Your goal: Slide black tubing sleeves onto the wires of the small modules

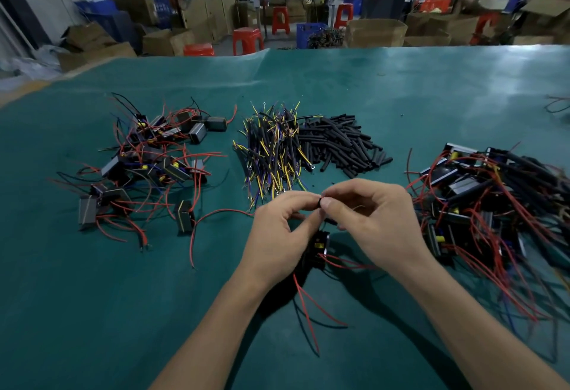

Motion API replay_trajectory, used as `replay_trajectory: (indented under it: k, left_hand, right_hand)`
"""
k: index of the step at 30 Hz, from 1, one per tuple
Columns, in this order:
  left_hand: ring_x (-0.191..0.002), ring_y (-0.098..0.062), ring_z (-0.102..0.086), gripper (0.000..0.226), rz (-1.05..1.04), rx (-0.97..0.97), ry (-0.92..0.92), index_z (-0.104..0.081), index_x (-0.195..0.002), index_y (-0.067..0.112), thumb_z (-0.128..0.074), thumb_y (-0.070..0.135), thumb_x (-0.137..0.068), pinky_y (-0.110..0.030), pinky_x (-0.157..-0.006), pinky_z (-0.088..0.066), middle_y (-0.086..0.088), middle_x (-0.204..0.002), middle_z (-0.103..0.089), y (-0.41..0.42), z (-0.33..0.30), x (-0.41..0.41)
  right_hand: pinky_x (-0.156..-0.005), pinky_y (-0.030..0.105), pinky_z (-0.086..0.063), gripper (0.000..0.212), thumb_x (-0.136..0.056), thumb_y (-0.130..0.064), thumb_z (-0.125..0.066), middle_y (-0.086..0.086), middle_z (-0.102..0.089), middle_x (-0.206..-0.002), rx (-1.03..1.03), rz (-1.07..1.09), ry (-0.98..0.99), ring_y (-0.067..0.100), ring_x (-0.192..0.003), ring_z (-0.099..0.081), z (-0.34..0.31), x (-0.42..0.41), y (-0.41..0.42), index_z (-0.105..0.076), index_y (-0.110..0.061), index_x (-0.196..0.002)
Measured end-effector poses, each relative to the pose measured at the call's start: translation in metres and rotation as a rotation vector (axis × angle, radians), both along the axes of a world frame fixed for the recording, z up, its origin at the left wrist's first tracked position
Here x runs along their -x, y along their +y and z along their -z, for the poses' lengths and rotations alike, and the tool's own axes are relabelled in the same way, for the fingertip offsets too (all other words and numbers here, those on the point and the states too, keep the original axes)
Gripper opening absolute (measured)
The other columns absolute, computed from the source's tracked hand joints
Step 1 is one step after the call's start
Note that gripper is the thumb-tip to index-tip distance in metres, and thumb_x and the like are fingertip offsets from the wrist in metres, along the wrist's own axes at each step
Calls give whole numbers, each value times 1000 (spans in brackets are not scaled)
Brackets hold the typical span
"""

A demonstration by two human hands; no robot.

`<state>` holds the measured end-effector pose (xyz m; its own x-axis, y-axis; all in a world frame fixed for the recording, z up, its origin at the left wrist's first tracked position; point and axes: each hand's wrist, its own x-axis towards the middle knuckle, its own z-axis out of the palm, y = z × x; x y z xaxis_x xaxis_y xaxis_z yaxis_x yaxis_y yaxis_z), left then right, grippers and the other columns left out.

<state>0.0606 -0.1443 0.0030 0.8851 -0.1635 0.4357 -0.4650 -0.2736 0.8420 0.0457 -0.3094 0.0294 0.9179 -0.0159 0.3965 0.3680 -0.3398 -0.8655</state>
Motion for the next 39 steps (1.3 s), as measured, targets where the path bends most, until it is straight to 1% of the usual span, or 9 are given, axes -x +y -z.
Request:
replay_trajectory:
  k: [5, 15, 18, 21, 23, 27, 29, 34, 39]
  left_hand:
    - [-100, -19, -71, 22, 65, 30, 138, -76, -105, 15, -64, 28, -92, -47, -91, -55, 1, -104, -76, -3, 2, 0]
    - [-71, -11, -62, 16, 211, 144, 283, -71, -91, 9, -58, 12, -100, -24, -69, -51, -4, -80, -72, -5, 1, -1]
    - [-69, -9, -63, 19, 211, 167, 324, -70, -86, 12, -59, 7, -101, -19, -67, -51, 0, -76, -72, -4, 2, -1]
    - [-70, -6, -65, 25, 198, 187, 345, -71, -84, 19, -58, 4, -100, -17, -69, -53, 4, -74, -72, -6, 0, -1]
    - [-70, -5, -65, 28, 195, 199, 352, -71, -83, 21, -58, 2, -100, -17, -69, -53, 5, -74, -73, -6, -2, 0]
    - [-69, -7, -64, 21, 186, 205, 352, -71, -88, 12, -57, 1, -100, -17, -67, -52, 4, -75, -72, -5, -4, 0]
    - [-70, -10, -65, 22, 177, 209, 362, -71, -88, 13, -57, 0, -99, -19, -67, -54, 3, -76, -72, -4, -4, 0]
    - [-81, -10, -71, 27, 193, 216, 408, -69, -90, 15, -56, -8, -97, -23, -79, -58, 4, -81, -74, -4, -4, 1]
    - [-85, -13, -73, 28, 170, 206, 417, -69, -89, 16, -59, -10, -94, -26, -82, -58, 4, -82, -75, -5, -7, 2]
  right_hand:
    - [-63, 29, -60, 10, -86, -12, -80, -9, -76, -73, 5, 14, -14, 12, -65, -72, -2, 1, -2, -81, -21, -86]
    - [-57, 20, -53, 12, -86, -6, -79, -4, -73, -67, -36, 24, -20, 11, -56, -67, -10, 1, -3, -78, -17, -81]
    - [-56, 26, -54, 13, -91, -11, -74, 3, -73, -68, -94, 107, 35, 16, -61, -69, -15, -7, -10, -77, -17, -80]
    - [-64, 25, -54, 16, -89, -24, -71, -12, -69, -62, 251, 321, 56, 9, -66, -69, -20, -36, -15, -73, -25, -73]
    - [-72, 21, -51, 16, -88, -23, -68, -19, -65, -67, 489, 308, 127, 9, -75, -67, -26, -60, -8, -69, -31, -74]
    - [-83, 37, -54, 11, -90, -31, -65, 9, -70, -105, 732, 294, 302, 33, -95, -63, -23, -107, 12, -71, -22, -93]
    - [-83, 40, -54, 21, -90, -34, -69, 15, -66, -109, 772, 332, 363, 37, -97, -62, -18, -120, 21, -68, -15, -98]
    - [-72, 39, -49, 10, -82, -4, -64, 21, -60, -99, 726, 445, 375, 41, -87, -58, -15, -134, 28, -66, -5, -92]
    - [-77, 38, -55, 16, -80, -5, -63, 19, -62, -93, 608, 433, 442, 39, -90, -61, -20, -136, 20, -69, -6, -95]
